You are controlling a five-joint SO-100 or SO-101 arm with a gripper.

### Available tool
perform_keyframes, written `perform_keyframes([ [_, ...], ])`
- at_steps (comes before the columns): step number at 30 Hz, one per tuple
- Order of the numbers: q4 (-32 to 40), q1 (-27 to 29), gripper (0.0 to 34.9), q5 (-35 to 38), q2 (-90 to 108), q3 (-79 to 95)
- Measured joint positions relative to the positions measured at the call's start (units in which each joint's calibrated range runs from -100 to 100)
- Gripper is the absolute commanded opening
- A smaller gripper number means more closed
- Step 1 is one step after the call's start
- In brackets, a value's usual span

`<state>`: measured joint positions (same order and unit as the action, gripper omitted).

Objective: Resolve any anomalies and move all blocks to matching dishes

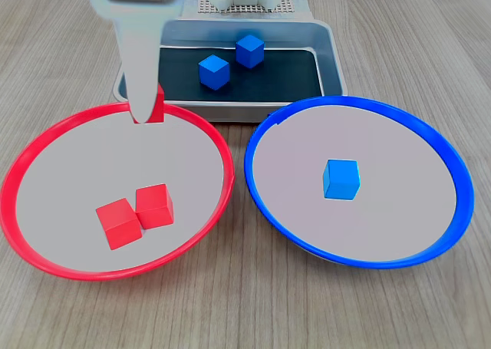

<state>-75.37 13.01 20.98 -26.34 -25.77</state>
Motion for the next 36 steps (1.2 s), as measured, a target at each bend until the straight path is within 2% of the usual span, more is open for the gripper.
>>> perform_keyframes([
  [2,-0.08,0.62,4.1,-0.05,-2.22,-1.72],
  [5,1.22,2.48,14.9,0.88,-5.46,-3.72],
  [6,1.71,2.57,16.6,0.63,-5.63,-4.36],
  [10,0.98,2.30,17.1,1.17,-5.63,-4.81],
  [16,-4.00,1.95,15.4,0.88,-0.77,-2.18],
  [19,-8.40,0.62,14.9,2.49,6.91,5.99],
  [21,-8.89,1.06,15.3,4.10,13.38,16.06],
  [26,-3.92,0.18,15.3,6.84,24.81,36.21],
  [29,2.53,0.80,15.2,6.06,33.84,52.90],
  [33,3.34,0.18,18.5,6.54,39.22,63.07],
  [36,4.49,0.18,18.4,6.94,39.81,65.79],
])
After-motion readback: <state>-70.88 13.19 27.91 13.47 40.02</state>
